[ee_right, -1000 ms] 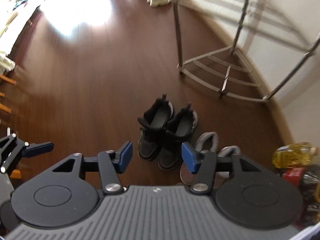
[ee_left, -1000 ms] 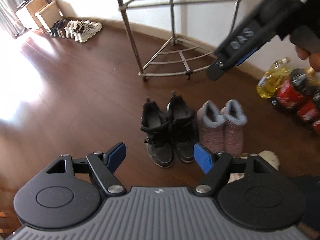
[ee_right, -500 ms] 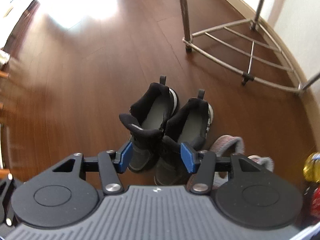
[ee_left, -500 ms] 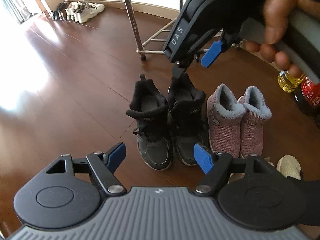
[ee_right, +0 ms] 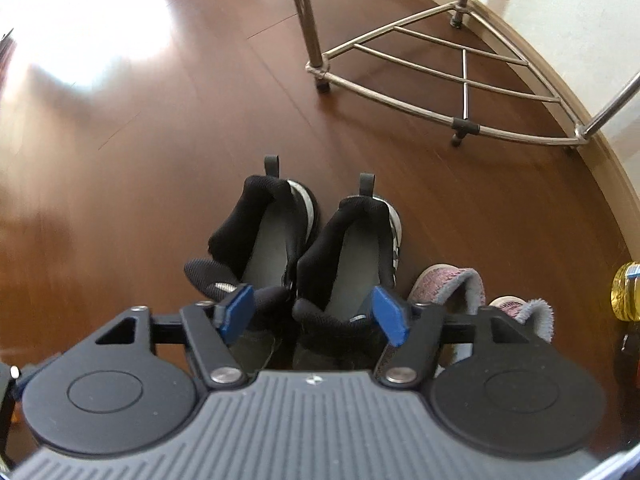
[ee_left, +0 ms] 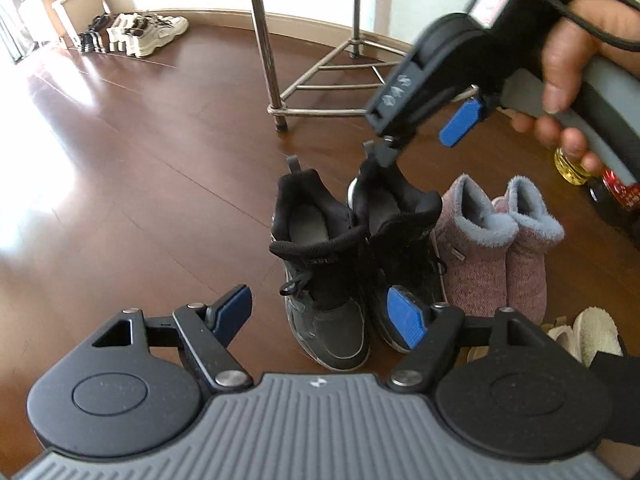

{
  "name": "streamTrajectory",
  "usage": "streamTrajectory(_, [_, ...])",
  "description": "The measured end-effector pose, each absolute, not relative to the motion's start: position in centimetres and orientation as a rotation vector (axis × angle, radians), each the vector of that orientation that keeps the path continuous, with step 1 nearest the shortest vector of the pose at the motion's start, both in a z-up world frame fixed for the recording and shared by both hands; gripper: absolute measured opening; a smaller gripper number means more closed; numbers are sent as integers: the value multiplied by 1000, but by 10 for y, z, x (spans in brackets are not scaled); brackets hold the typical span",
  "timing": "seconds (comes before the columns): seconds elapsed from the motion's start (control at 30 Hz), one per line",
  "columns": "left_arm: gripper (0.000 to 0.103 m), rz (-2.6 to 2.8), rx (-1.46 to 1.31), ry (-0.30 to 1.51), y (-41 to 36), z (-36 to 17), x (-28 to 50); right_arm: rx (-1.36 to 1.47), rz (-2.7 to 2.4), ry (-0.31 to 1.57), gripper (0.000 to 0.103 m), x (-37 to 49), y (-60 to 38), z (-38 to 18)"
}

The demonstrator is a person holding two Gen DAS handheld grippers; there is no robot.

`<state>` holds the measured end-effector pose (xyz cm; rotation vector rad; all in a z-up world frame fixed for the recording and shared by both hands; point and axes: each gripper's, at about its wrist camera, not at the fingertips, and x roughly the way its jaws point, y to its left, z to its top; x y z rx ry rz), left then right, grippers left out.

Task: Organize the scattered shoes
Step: 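Lower the right tool onto the collars of the black sneakers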

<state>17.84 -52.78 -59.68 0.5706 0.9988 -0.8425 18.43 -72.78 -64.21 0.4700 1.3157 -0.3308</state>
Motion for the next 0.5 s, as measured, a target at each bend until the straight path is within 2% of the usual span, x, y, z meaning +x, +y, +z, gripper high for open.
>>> streamTrajectory(0.3, [76,-870,550,1036,-514,-639,177,513,-418,1327,67,215,-713,-717])
streamTrajectory(0.4, [76,-870,543,1046,-507,-652,182,525,-437,1364,63,220,-704,-751])
streamTrajectory(0.5, [76,-871,524,1056,-502,-665,188,566,-467,1394,55,220,-702,-781])
